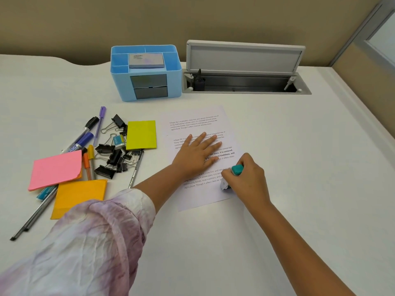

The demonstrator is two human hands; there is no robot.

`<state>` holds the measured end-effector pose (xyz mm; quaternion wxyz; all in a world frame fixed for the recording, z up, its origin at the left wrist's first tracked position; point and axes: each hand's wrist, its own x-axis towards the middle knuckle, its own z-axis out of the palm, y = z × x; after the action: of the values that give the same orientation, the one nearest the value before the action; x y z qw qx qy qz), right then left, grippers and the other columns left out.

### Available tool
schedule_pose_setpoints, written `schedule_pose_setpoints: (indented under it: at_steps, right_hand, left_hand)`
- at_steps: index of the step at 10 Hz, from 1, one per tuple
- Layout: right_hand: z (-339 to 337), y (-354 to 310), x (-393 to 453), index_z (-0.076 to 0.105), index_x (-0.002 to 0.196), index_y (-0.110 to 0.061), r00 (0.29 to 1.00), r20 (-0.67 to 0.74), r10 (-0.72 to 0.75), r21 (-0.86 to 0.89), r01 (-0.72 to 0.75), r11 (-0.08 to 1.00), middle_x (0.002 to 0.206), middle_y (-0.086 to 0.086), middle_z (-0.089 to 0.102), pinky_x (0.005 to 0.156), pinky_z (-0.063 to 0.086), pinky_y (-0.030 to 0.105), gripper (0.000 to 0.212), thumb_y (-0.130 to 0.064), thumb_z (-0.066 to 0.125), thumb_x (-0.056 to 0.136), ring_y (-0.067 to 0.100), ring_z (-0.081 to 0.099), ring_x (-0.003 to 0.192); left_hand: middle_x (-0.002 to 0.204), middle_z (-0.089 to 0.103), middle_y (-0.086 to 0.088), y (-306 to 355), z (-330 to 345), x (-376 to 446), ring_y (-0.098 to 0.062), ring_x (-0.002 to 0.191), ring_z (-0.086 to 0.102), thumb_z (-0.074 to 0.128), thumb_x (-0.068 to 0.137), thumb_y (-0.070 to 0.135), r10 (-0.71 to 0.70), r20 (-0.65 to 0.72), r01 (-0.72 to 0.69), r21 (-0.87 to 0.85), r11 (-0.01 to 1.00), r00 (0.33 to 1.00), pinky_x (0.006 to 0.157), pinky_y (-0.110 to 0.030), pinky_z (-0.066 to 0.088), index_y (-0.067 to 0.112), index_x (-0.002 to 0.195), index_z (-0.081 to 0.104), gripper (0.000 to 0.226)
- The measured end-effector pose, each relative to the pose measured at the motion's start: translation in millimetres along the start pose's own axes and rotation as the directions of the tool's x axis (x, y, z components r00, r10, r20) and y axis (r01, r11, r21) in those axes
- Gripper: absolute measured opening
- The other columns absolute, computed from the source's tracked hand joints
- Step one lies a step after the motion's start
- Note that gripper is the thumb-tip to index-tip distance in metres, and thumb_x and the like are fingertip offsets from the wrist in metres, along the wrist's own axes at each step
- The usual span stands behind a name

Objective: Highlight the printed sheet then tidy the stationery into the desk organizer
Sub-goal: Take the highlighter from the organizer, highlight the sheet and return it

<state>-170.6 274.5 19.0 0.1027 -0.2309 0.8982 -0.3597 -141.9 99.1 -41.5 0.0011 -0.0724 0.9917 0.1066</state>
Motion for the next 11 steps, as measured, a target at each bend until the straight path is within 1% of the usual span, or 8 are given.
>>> schedule_pose_setpoints:
  at_steps: [2, 3, 4, 6, 8, 10, 11]
  right_hand:
    - [2.0, 0.7, 0.6, 0.038, 0.080, -0.016, 1.000, -0.014, -0.002, -0.053, 0.002, 0.999, 0.064, -0.003, 0.043, 0.049, 0.035, 0.024, 0.029, -0.029, 0.063, 0.079, 0.013, 0.040, 0.056]
    - [6.1, -0.3, -1.2, 0.039, 0.082, -0.013, 0.999, 0.001, -0.055, -0.123, 0.054, 0.991, 0.060, -0.004, 0.041, 0.048, 0.033, 0.025, 0.026, -0.028, 0.060, 0.080, 0.013, 0.036, 0.053]
    - [7.2, -2.4, -0.1, 0.039, 0.082, -0.012, 0.997, 0.012, -0.072, -0.144, 0.073, 0.987, 0.060, -0.004, 0.041, 0.049, 0.034, 0.027, 0.025, -0.027, 0.059, 0.081, 0.015, 0.036, 0.053]
    - [5.4, 1.2, -6.0, 0.038, 0.079, -0.011, 0.995, 0.019, -0.103, -0.124, 0.104, 0.987, 0.058, -0.002, 0.041, 0.049, 0.034, 0.029, 0.024, -0.023, 0.059, 0.081, 0.017, 0.035, 0.054]
    - [4.3, 0.8, -4.4, 0.033, 0.075, -0.014, 0.995, 0.040, -0.096, -0.120, 0.100, 0.988, 0.054, -0.004, 0.037, 0.047, 0.030, 0.029, 0.025, -0.019, 0.058, 0.079, 0.018, 0.030, 0.053]
    - [3.6, -1.7, -0.7, 0.033, 0.074, -0.014, 0.992, 0.046, -0.117, -0.152, 0.122, 0.981, 0.053, -0.004, 0.036, 0.045, 0.027, 0.027, 0.026, -0.021, 0.057, 0.081, 0.015, 0.028, 0.049]
    - [3.9, -0.6, -0.4, 0.034, 0.075, -0.013, 0.992, 0.052, -0.119, -0.159, 0.126, 0.979, 0.054, -0.003, 0.036, 0.046, 0.027, 0.028, 0.025, -0.021, 0.057, 0.081, 0.017, 0.028, 0.051]
  left_hand:
    - [0.155, 0.006, 0.011, 0.6, -0.8, -0.3, -0.015, 0.143, -0.001, 0.021, 0.096, 0.049, -0.001, 0.000, 0.001, 0.008, 1.000, 1.000, 0.115, -0.045, -0.003, 0.036, 0.145, 0.010, 0.052]
    - [0.155, 0.007, 0.011, 1.3, -1.2, -1.1, -0.015, 0.143, -0.001, 0.021, 0.096, 0.048, 0.000, -0.001, 0.000, 0.000, 1.000, 1.000, 0.115, -0.045, -0.003, 0.035, 0.145, 0.011, 0.051]
    - [0.155, 0.007, 0.011, 1.1, -1.5, -1.1, -0.016, 0.143, 0.000, 0.022, 0.096, 0.048, -0.001, -0.004, 0.001, 0.002, 1.000, 1.000, 0.115, -0.045, -0.003, 0.035, 0.145, 0.012, 0.051]
    - [0.155, 0.007, 0.010, 0.6, -1.2, -0.4, -0.016, 0.143, -0.001, 0.021, 0.096, 0.048, 0.001, 0.007, -0.001, 0.015, 1.000, 1.000, 0.115, -0.046, -0.002, 0.035, 0.145, 0.010, 0.051]
    - [0.155, 0.008, 0.010, 2.1, -0.9, -1.0, -0.016, 0.143, 0.000, 0.022, 0.096, 0.048, 0.002, -0.004, -0.002, 0.003, 1.000, 1.000, 0.115, -0.046, -0.002, 0.035, 0.145, 0.013, 0.051]
    - [0.155, 0.008, 0.011, 1.4, -1.1, -1.3, -0.016, 0.143, 0.001, 0.023, 0.096, 0.048, 0.005, -0.008, -0.005, -0.002, 1.000, 1.000, 0.115, -0.045, -0.003, 0.035, 0.145, 0.013, 0.051]
    - [0.155, 0.009, 0.010, 0.5, -0.3, -1.1, -0.017, 0.143, 0.002, 0.023, 0.096, 0.048, 0.004, -0.020, -0.004, -0.001, 1.000, 1.000, 0.115, -0.045, -0.002, 0.035, 0.145, 0.014, 0.051]
